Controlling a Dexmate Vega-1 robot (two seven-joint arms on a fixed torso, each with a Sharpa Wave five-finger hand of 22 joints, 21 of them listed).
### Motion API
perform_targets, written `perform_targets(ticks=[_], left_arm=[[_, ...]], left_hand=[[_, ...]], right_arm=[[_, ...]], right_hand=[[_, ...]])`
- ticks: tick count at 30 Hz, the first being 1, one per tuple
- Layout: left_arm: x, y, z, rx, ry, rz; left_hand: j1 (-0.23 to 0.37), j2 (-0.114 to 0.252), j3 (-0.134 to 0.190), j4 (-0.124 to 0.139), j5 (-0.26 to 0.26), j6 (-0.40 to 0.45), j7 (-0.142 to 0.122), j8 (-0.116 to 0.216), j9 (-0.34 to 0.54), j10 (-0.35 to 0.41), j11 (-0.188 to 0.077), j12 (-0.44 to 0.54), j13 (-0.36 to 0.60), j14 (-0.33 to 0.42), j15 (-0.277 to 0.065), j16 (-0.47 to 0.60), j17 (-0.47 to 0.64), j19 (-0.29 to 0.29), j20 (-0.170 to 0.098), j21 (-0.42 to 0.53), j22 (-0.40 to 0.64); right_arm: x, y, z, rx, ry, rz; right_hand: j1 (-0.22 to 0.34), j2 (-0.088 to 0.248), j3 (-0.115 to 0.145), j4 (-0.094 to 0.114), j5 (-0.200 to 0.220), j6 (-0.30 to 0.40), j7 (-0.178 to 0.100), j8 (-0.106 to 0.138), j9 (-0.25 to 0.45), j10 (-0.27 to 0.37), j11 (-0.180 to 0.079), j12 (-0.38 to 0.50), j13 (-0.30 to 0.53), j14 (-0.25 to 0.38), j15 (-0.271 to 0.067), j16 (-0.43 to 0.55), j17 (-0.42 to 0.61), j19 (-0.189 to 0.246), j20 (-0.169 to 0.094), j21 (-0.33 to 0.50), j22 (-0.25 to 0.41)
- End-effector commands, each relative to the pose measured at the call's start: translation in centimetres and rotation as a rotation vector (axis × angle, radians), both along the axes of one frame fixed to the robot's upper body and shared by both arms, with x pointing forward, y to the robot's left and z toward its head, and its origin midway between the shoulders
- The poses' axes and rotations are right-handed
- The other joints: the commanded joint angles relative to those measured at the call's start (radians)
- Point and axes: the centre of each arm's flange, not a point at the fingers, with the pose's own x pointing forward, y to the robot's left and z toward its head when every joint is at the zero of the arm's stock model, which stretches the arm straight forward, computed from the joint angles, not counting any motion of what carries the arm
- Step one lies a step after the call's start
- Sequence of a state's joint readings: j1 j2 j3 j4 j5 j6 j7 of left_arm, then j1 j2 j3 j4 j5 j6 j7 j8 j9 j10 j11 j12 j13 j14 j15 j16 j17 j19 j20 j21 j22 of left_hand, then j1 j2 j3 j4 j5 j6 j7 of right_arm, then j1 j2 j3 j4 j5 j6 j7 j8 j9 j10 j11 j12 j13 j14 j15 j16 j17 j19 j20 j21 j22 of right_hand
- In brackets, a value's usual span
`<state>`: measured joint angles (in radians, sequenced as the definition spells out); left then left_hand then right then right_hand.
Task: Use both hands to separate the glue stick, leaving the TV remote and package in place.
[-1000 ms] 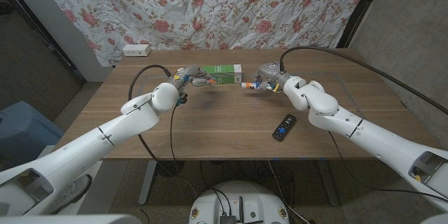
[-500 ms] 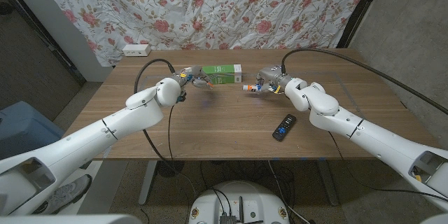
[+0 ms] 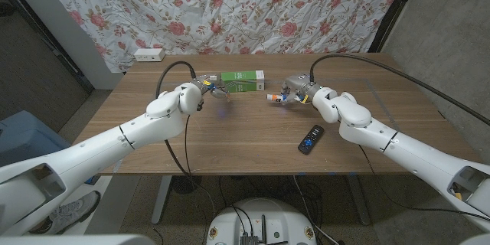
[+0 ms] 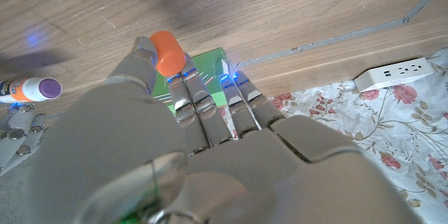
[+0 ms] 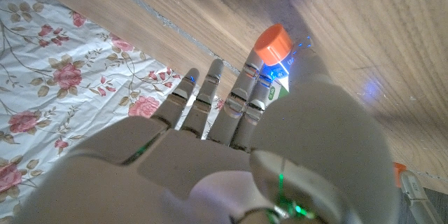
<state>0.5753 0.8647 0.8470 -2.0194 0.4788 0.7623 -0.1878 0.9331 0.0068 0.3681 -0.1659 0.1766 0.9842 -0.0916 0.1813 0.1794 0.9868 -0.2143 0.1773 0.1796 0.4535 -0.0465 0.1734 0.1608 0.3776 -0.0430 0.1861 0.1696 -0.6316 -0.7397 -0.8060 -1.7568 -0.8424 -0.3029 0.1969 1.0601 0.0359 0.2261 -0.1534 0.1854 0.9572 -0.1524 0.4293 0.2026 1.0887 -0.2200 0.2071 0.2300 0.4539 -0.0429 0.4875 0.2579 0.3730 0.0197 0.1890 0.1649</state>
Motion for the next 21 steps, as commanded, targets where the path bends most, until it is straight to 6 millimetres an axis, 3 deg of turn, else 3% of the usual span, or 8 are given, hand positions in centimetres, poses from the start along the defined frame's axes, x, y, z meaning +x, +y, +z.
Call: perform_targets(ticks=[1, 21], left_arm=[[-0.3, -0.9, 0.3, 0.121, 0.014, 0.092], [-0.6, -1.8, -1.4, 0.195, 0.017, 0.209]], left_hand=[[-0.007, -0.001, -0.005, 0.003, 0.008, 0.001, -0.006, 0.005, 0.004, -0.002, -0.006, 0.004, 0.001, 0.001, -0.07, 0.002, 0.001, 0.009, -0.049, 0.007, 0.004], [-0.01, -0.001, -0.007, 0.003, 0.008, 0.0, -0.011, 0.005, 0.003, -0.002, -0.006, 0.005, 0.001, 0.002, -0.075, 0.003, 0.001, 0.006, -0.047, 0.007, 0.004]], right_arm=[[-0.2, -0.3, -0.5, 0.016, 0.023, -0.003], [-0.4, -0.5, -1.7, 0.031, 0.04, -0.004]], right_hand=[[0.028, 0.035, 0.0, 0.001, 0.004, 0.075, -0.075, 0.002, 0.006, -0.005, 0.001, 0.003, 0.005, 0.008, -0.123, -0.003, 0.004, 0.003, -0.008, -0.001, 0.002], [0.024, 0.037, -0.001, 0.003, 0.004, 0.074, -0.075, 0.001, 0.006, -0.007, 0.001, 0.004, 0.007, 0.012, -0.122, -0.003, 0.005, 0.005, -0.006, 0.0, 0.002]])
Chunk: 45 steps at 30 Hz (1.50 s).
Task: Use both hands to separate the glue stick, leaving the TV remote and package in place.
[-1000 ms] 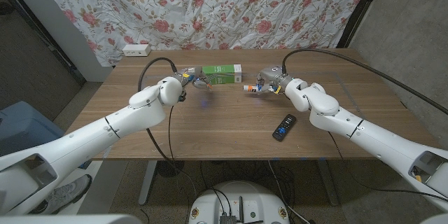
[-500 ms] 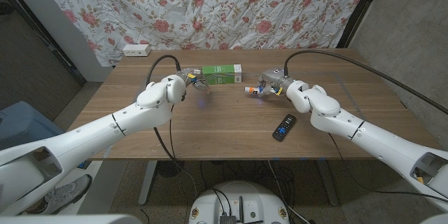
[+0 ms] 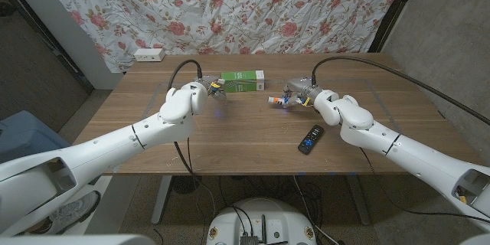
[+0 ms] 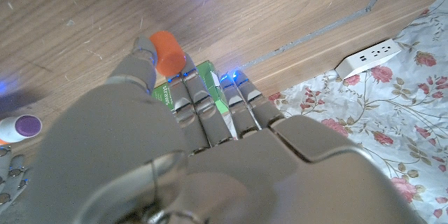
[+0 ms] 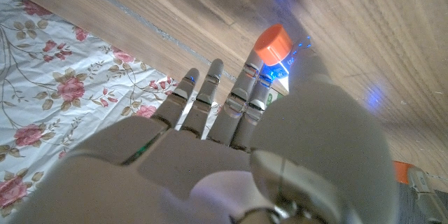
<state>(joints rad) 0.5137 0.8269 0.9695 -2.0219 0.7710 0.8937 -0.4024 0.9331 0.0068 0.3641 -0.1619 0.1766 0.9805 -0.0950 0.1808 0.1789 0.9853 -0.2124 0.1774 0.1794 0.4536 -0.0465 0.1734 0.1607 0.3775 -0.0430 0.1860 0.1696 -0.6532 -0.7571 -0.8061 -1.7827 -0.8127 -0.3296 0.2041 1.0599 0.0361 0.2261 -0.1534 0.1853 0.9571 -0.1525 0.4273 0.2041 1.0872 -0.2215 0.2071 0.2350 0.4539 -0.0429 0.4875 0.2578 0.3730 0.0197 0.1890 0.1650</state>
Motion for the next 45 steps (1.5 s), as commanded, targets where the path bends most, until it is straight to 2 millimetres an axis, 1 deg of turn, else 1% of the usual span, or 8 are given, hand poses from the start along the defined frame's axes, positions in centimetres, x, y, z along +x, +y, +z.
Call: perform_targets(ticks=[1, 14, 16, 18, 24, 28, 40, 45], left_arm=[[-0.1, -0.4, -1.1, 0.047, -0.006, 0.074], [0.0, -0.7, -2.3, 0.098, -0.014, 0.128], [0.0, -0.6, -2.5, 0.102, -0.007, 0.132], [0.1, -0.5, -2.7, 0.096, -0.002, 0.132], [0.3, -0.2, -3.4, 0.093, -0.002, 0.144], [0.7, 0.0, -3.7, 0.101, 0.006, 0.158], [1.6, 0.5, -4.1, 0.118, 0.012, 0.189], [1.7, 0.5, -4.2, 0.119, 0.002, 0.196]], left_hand=[[-0.01, -0.001, -0.003, -0.001, 0.008, 0.004, -0.007, 0.006, 0.004, -0.001, -0.008, 0.005, 0.002, 0.002, -0.076, 0.003, 0.001, 0.006, -0.047, 0.007, 0.004], [-0.013, 0.001, -0.005, 0.0, 0.007, 0.005, -0.009, 0.007, 0.004, -0.001, -0.008, 0.006, 0.002, 0.007, -0.08, 0.005, 0.002, 0.002, -0.039, 0.006, 0.004], [-0.014, 0.001, -0.006, 0.0, 0.007, 0.0, -0.008, 0.005, 0.004, -0.004, -0.008, 0.005, 0.002, 0.008, -0.08, 0.005, 0.002, 0.002, -0.037, 0.006, 0.004], [-0.014, 0.001, -0.006, 0.0, 0.007, -0.003, -0.011, 0.004, 0.004, -0.008, -0.009, 0.004, 0.002, 0.01, -0.082, 0.006, 0.002, 0.003, -0.028, 0.007, 0.004], [-0.016, 0.001, -0.008, 0.0, 0.007, -0.007, -0.013, 0.004, 0.004, -0.014, -0.009, 0.003, 0.002, 0.012, -0.084, 0.006, 0.002, -0.004, -0.024, 0.004, 0.004], [-0.018, 0.001, -0.009, 0.0, 0.007, -0.008, -0.02, 0.004, 0.004, -0.019, -0.009, 0.002, 0.002, 0.012, -0.083, 0.005, 0.002, -0.013, -0.022, 0.001, 0.004], [-0.022, 0.001, -0.012, 0.001, 0.007, -0.011, -0.028, 0.004, 0.004, -0.023, -0.009, 0.003, 0.003, 0.014, -0.082, 0.005, 0.002, -0.023, -0.021, -0.001, 0.003], [-0.023, 0.0, -0.013, 0.0, 0.007, -0.015, -0.028, 0.004, 0.004, -0.026, -0.01, 0.003, 0.003, 0.014, -0.082, 0.005, 0.002, -0.035, -0.029, -0.004, 0.003]], right_arm=[[-0.1, -0.2, -0.8, 0.009, 0.007, 0.001], [-0.1, -0.6, -1.6, 0.023, -0.01, 0.006], [-0.1, -0.7, -1.7, 0.025, -0.009, 0.003], [0.0, -0.7, -1.8, 0.024, -0.008, 0.001], [0.2, -0.7, -1.9, 0.024, -0.001, -0.007], [0.5, -0.7, -2.0, 0.029, 0.003, -0.01], [1.3, -0.7, -2.2, 0.024, 0.006, -0.014], [1.4, -0.8, -2.2, 0.026, 0.004, -0.018]], right_hand=[[0.024, 0.036, -0.001, 0.002, 0.004, 0.074, -0.075, 0.003, 0.004, -0.005, 0.002, 0.004, 0.002, 0.012, -0.122, -0.002, 0.005, 0.005, -0.006, 0.0, 0.002], [0.023, 0.037, -0.001, 0.002, 0.005, 0.073, -0.075, 0.002, 0.004, -0.006, 0.002, 0.006, 0.003, 0.019, -0.124, 0.0, 0.007, 0.008, -0.007, 0.001, 0.002], [0.023, 0.037, -0.001, 0.002, 0.005, 0.073, -0.075, 0.002, 0.004, -0.006, 0.002, 0.006, 0.003, 0.02, -0.125, 0.001, 0.008, 0.009, -0.008, 0.001, 0.002], [0.022, 0.037, -0.001, 0.002, 0.005, 0.073, -0.075, 0.002, 0.004, -0.006, 0.002, 0.006, 0.003, 0.021, -0.124, 0.0, 0.008, 0.01, -0.008, 0.001, 0.002], [0.021, 0.037, 0.0, 0.002, 0.005, 0.071, -0.074, 0.001, 0.004, -0.003, 0.002, 0.009, 0.006, 0.024, -0.125, -0.001, 0.007, 0.011, -0.008, 0.001, 0.002], [0.02, 0.036, -0.001, 0.002, 0.005, 0.071, -0.075, 0.001, 0.004, -0.002, 0.003, 0.01, 0.007, 0.025, -0.125, -0.001, 0.008, 0.011, -0.009, 0.001, 0.002], [0.016, 0.035, -0.002, 0.003, 0.005, 0.068, -0.075, -0.001, 0.004, -0.006, 0.004, 0.009, 0.008, 0.027, -0.125, -0.002, 0.008, 0.013, -0.009, 0.001, 0.002], [0.015, 0.033, -0.002, 0.002, 0.005, 0.062, -0.075, -0.004, 0.004, -0.012, 0.004, 0.007, 0.008, 0.028, -0.127, -0.004, 0.007, 0.016, -0.01, 0.002, 0.002]])
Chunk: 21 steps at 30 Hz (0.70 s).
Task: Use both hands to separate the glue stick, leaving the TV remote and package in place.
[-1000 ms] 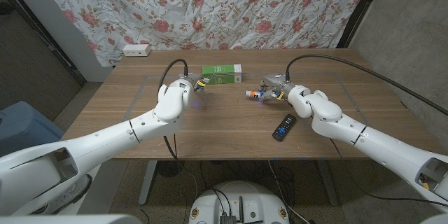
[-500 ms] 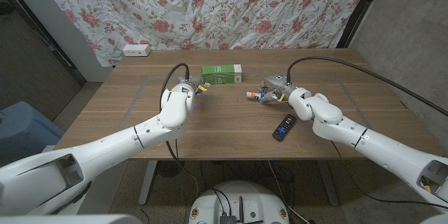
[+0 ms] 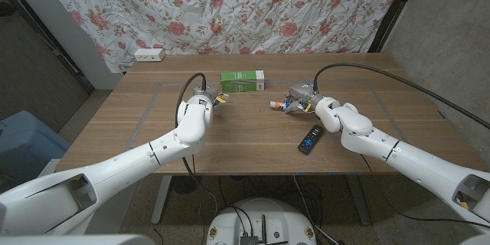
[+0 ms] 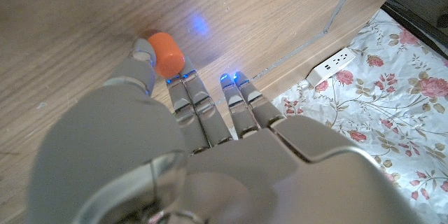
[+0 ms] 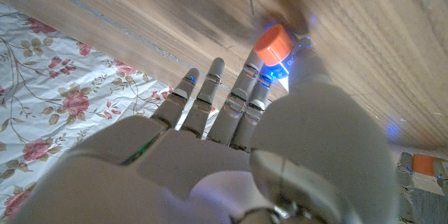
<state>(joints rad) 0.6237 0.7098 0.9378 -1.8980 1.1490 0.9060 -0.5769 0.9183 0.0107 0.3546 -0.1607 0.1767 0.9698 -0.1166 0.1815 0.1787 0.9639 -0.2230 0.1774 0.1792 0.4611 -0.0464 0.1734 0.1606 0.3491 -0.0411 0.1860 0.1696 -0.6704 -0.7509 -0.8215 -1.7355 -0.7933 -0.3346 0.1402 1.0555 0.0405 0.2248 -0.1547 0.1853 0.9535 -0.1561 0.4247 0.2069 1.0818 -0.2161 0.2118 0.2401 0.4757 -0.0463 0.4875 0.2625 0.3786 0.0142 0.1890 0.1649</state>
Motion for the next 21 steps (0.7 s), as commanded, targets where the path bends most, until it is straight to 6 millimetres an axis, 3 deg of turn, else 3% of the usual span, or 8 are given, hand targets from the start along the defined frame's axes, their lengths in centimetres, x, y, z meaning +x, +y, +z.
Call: perform_targets(ticks=[1, 14, 21], left_arm=[[0.51, 0.25, -0.36, 0.016, -0.008, 0.022], [0.4, 0.29, -0.59, 0.015, -0.005, 0.037], [0.24, 0.32, -0.6, 0.016, -0.007, 0.039]], left_hand=[[-0.008, -0.004, -0.004, -0.001, 0.007, -0.004, -0.006, 0.003, 0.004, -0.005, 0.001, 0.003, 0.003, 0.007, -0.081, 0.005, 0.002, -0.007, -0.031, -0.004, 0.003], [-0.017, -0.012, -0.012, -0.002, 0.007, -0.039, -0.01, -0.002, 0.005, -0.042, 0.001, -0.002, 0.003, -0.01, -0.069, -0.001, 0.002, -0.038, -0.029, -0.008, 0.0], [-0.028, -0.023, -0.021, -0.001, 0.007, -0.068, -0.005, -0.005, 0.005, -0.075, 0.001, -0.006, 0.002, -0.018, -0.061, -0.001, 0.002, -0.044, -0.045, -0.005, -0.001]], right_arm=[[0.49, -0.01, -0.16, -0.001, 0.0, -0.007], [0.38, -0.07, -0.31, -0.006, 0.002, -0.015], [0.17, -0.04, -0.21, -0.013, -0.002, -0.018]], right_hand=[[0.019, 0.028, 0.0, 0.003, 0.005, 0.065, -0.071, -0.002, 0.001, -0.007, -0.002, 0.002, 0.003, 0.006, -0.124, -0.005, 0.002, 0.011, -0.004, 0.002, 0.002], [0.013, 0.001, -0.005, -0.002, 0.009, 0.033, -0.07, -0.018, -0.002, -0.026, -0.002, -0.003, 0.002, 0.004, -0.123, -0.019, -0.004, 0.016, 0.0, 0.001, 0.002], [-0.008, -0.021, -0.013, 0.004, 0.015, -0.001, -0.07, -0.038, -0.005, -0.074, 0.002, -0.017, 0.001, -0.003, -0.122, -0.034, -0.006, 0.018, 0.005, 0.001, 0.002]])
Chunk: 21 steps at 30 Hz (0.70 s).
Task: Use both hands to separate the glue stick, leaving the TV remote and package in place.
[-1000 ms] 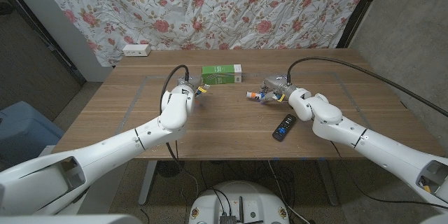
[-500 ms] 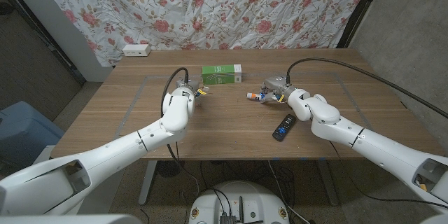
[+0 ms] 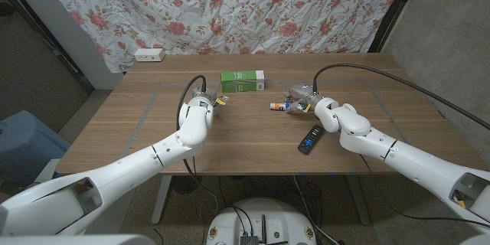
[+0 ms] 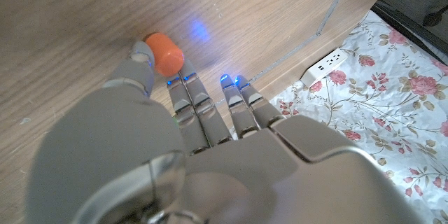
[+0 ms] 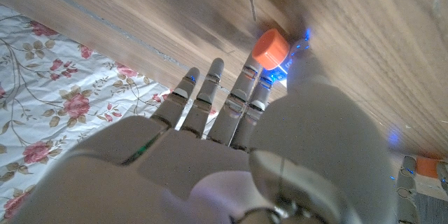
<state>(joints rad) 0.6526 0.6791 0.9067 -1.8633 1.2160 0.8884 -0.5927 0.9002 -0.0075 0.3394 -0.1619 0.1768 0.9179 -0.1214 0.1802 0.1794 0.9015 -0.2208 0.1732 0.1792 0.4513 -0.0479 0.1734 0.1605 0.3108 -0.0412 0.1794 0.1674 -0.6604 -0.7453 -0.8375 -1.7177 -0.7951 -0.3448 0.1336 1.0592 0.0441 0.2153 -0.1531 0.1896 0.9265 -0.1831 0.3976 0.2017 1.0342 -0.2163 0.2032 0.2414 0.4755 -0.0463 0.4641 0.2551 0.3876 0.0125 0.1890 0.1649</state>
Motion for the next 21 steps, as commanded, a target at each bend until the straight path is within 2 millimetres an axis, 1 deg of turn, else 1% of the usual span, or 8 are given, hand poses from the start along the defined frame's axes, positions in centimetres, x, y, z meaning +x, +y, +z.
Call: perform_targets(ticks=[1, 7, 9, 13, 14, 16, 18, 21], left_arm=[[-0.13, 0.05, -0.17, -0.003, 0.003, 0.009], [-0.17, 0.0, -0.19, -0.004, 0.005, 0.012], [-0.2, 0.01, -0.15, -0.003, 0.005, 0.013], [-0.35, 0.0, -0.04, 0.0, -0.002, 0.013], [-0.39, 0.01, 0.0, 0.001, -0.002, 0.013], [-0.46, 0.02, 0.07, 0.001, -0.004, 0.019], [-0.51, 0.07, 0.14, 0.003, -0.003, 0.019], [-0.62, 0.17, 0.2, 0.001, -0.004, 0.025]], left_hand=[[-0.01, -0.006, -0.006, 0.0, 0.006, -0.019, -0.001, -0.005, 0.004, -0.015, -0.001, -0.001, 0.002, -0.009, -0.057, -0.001, 0.002, -0.006, -0.046, 0.001, 0.001], [-0.021, -0.013, -0.013, 0.002, 0.006, -0.045, -0.001, -0.005, 0.004, -0.04, -0.001, -0.001, 0.002, -0.025, -0.047, -0.002, 0.003, -0.016, -0.047, 0.001, 0.001], [-0.022, -0.014, -0.015, 0.002, 0.006, -0.048, -0.002, -0.005, 0.004, -0.045, -0.001, -0.001, 0.002, -0.027, -0.046, -0.001, 0.003, -0.021, -0.05, 0.0, 0.001], [-0.028, -0.021, -0.019, 0.003, 0.006, -0.061, -0.001, -0.005, 0.004, -0.056, 0.0, -0.001, 0.002, -0.03, -0.043, -0.001, 0.003, -0.027, -0.054, 0.0, 0.001], [-0.03, -0.023, -0.021, 0.003, 0.006, -0.068, 0.0, -0.006, 0.003, -0.061, 0.0, -0.001, 0.002, -0.031, -0.04, 0.0, 0.003, -0.029, -0.054, 0.0, 0.0], [-0.033, -0.026, -0.023, 0.003, 0.006, -0.074, 0.002, -0.006, 0.003, -0.071, 0.0, -0.002, 0.002, -0.035, -0.037, -0.001, 0.003, -0.033, -0.056, -0.001, 0.0], [-0.035, -0.028, -0.025, 0.003, 0.006, -0.08, 0.004, -0.006, 0.003, -0.078, 0.0, -0.002, 0.002, -0.04, -0.037, -0.002, 0.003, -0.036, -0.055, -0.001, 0.0], [-0.042, -0.032, -0.03, 0.004, 0.006, -0.109, 0.007, -0.007, 0.002, -0.112, 0.001, -0.005, 0.001, -0.048, -0.04, -0.001, 0.003, -0.042, -0.054, 0.001, 0.0]], right_arm=[[-0.27, 0.01, 0.12, -0.01, -0.003, -0.008], [-0.41, -0.02, 0.18, -0.016, 0.003, -0.006], [-0.45, -0.04, 0.2, -0.017, 0.003, -0.004], [-0.5, -0.05, 0.23, -0.019, 0.008, -0.003], [-0.5, -0.04, 0.24, -0.02, 0.009, -0.002], [-0.49, -0.02, 0.28, -0.025, 0.016, -0.001], [-0.49, 0.03, 0.31, -0.029, 0.016, 0.001], [-0.49, 0.07, 0.4, -0.035, 0.028, 0.002]], right_hand=[[-0.016, -0.027, -0.005, 0.004, 0.012, 0.019, -0.043, -0.015, 0.0, -0.032, 0.001, -0.008, 0.001, -0.005, -0.122, -0.013, 0.001, 0.008, 0.006, 0.0, 0.002], [-0.032, -0.04, -0.009, 0.007, 0.017, 0.0, -0.042, -0.027, -0.002, -0.054, 0.001, -0.008, 0.003, -0.014, -0.122, -0.024, 0.0, 0.005, 0.011, -0.001, 0.002], [-0.039, -0.046, -0.01, 0.009, 0.021, -0.012, -0.042, -0.035, -0.002, -0.076, 0.001, -0.013, 0.002, -0.021, -0.122, -0.03, 0.0, 0.004, 0.012, -0.002, 0.002], [-0.048, -0.057, -0.012, 0.008, 0.026, -0.03, -0.042, -0.046, -0.003, -0.098, 0.001, -0.014, 0.002, -0.031, -0.124, -0.04, 0.0, 0.0, 0.019, -0.003, 0.002], [-0.054, -0.063, -0.014, 0.008, 0.029, -0.042, -0.041, -0.053, -0.004, -0.116, 0.002, -0.017, 0.0, -0.037, -0.116, -0.045, 0.0, -0.001, 0.022, -0.002, 0.002], [-0.058, -0.067, -0.015, 0.009, 0.032, -0.05, -0.041, -0.058, -0.004, -0.123, 0.001, -0.016, 0.0, -0.042, -0.116, -0.049, 0.001, -0.003, 0.027, -0.003, 0.002], [-0.065, -0.075, -0.017, 0.009, 0.037, -0.067, -0.041, -0.067, -0.005, -0.146, 0.003, -0.017, -0.001, -0.054, -0.109, -0.058, 0.001, -0.005, 0.031, -0.003, 0.002], [-0.073, -0.087, -0.018, 0.008, 0.046, -0.1, -0.04, -0.086, -0.006, -0.181, 0.004, -0.02, -0.003, -0.064, -0.099, -0.067, 0.002, -0.007, 0.033, -0.003, 0.002]])
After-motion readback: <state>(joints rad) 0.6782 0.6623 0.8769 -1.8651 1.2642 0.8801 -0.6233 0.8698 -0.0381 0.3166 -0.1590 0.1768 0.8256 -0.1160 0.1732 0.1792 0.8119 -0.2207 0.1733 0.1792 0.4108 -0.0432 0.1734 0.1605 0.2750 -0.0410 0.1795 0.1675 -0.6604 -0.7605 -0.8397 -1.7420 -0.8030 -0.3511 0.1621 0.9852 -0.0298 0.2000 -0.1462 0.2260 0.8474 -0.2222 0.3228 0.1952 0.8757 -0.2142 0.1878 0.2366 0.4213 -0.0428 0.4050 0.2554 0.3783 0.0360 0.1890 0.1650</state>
